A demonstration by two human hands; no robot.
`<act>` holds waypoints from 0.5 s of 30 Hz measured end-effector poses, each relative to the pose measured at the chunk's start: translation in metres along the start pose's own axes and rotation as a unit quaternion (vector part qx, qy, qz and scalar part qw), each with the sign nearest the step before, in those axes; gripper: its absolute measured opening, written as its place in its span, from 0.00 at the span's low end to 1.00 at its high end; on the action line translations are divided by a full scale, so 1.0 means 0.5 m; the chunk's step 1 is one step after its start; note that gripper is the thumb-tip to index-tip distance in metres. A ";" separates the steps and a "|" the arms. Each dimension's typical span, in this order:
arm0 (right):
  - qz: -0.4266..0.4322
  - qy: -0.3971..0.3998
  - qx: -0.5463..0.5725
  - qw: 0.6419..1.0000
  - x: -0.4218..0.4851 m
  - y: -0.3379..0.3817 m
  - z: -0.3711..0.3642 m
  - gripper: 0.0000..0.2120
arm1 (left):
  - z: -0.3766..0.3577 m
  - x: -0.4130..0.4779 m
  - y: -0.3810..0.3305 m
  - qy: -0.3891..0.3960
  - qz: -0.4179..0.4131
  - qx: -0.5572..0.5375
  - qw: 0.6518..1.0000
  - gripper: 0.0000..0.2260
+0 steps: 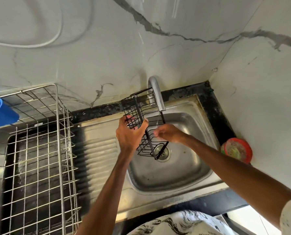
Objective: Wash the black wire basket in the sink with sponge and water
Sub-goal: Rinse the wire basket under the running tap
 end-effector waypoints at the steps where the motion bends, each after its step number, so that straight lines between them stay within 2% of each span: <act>1: 0.033 -0.029 -0.077 0.996 0.002 0.022 0.011 0.11 | 0.002 0.000 0.004 0.000 -0.002 0.000 1.000 0.26; 3: 0.152 -0.097 -0.208 0.961 0.005 0.060 0.030 0.19 | 0.008 0.007 0.009 0.000 0.003 -0.006 1.000 0.26; 5: 0.226 -0.107 -0.335 0.908 0.008 0.076 0.037 0.23 | 0.015 0.019 0.015 0.003 0.010 -0.016 1.000 0.26; 8: 0.187 -0.065 -0.483 0.853 -0.003 0.049 0.019 0.29 | 0.011 0.027 0.025 0.021 0.006 -0.030 0.999 0.22; 10: 0.163 -0.016 -0.527 0.834 -0.029 0.014 -0.013 0.35 | -0.002 0.026 0.029 0.037 0.006 -0.039 0.999 0.24; 11: 0.155 0.016 -0.524 0.837 -0.042 -0.005 -0.034 0.39 | -0.009 0.026 0.032 0.042 0.008 -0.047 0.998 0.25; 12: 0.134 0.044 -0.498 0.856 -0.052 -0.024 -0.054 0.44 | -0.016 0.026 0.039 0.046 0.012 -0.059 0.997 0.26; 14: 0.066 0.035 -0.412 0.908 -0.070 -0.042 -0.069 0.52 | -0.025 0.027 0.049 0.062 0.022 -0.102 0.993 0.27; 15: 0.046 0.021 -0.388 0.920 -0.075 -0.041 -0.070 0.54 | -0.029 0.027 0.053 0.072 0.028 -0.133 0.988 0.26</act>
Point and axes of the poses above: each hand's wrist, its own x-axis towards the middle knuckle, its own z-axis out of the back of the hand, y = z × x, the point moved 4 cm from there along x, towards the middle knuckle, and after that the axes turned 7 degrees about y, right-handed, at the moved point
